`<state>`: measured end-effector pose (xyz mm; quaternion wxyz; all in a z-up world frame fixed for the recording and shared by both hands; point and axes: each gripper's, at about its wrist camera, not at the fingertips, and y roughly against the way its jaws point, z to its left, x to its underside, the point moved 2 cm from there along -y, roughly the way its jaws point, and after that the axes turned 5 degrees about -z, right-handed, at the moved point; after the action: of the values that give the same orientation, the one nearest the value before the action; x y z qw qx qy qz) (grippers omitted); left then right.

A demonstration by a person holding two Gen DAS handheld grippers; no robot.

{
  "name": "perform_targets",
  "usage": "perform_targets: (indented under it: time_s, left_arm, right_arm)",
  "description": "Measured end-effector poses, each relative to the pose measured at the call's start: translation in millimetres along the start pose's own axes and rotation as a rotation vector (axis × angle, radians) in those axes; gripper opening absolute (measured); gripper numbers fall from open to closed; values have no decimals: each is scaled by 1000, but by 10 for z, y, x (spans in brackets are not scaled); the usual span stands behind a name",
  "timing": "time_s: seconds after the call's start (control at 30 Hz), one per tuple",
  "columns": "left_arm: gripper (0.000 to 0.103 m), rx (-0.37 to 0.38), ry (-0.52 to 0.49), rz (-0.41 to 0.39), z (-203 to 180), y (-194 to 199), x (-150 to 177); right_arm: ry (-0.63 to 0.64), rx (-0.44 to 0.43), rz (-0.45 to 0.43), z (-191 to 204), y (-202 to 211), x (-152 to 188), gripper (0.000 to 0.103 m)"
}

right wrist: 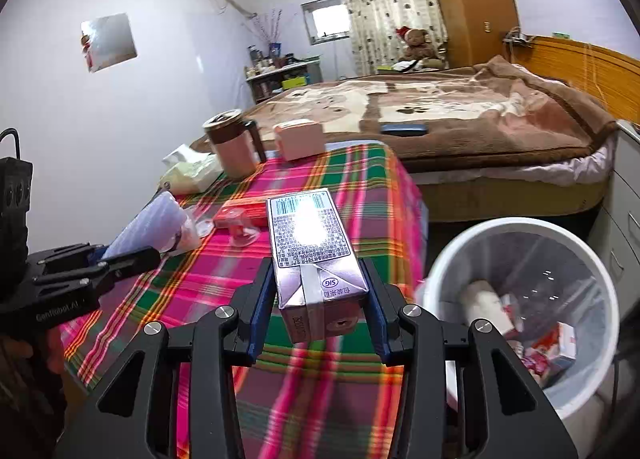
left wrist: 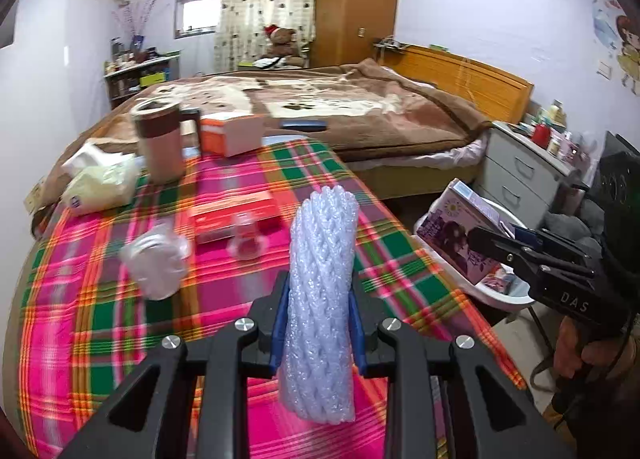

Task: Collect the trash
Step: 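Carry the milk carton and foam sleeve over the white bin and open both tools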

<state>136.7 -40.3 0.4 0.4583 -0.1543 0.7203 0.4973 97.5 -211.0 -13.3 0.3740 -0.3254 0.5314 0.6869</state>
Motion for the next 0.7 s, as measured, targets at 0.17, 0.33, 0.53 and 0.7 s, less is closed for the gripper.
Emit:
perform_targets:
  time_s: [0.17, 0.33, 0.53, 0.7]
  left_arm:
    - [27, 58, -26, 9, -338, -144, -83]
    - [27, 108, -68, 7, -719, -275, -145]
    - [27, 172, -104, 16, -1100, -397, -220]
    - [28, 201, -127, 27, -1343, -495, -245]
  right_arm:
    - [-25, 57, -21, -207, 128, -38, 43]
    - [-52, 130, -46, -480, 299, -68, 43]
    - [-93, 208, -59, -756, 421, -35, 43]
    - [-115, 249, -56, -918, 467, 5, 43]
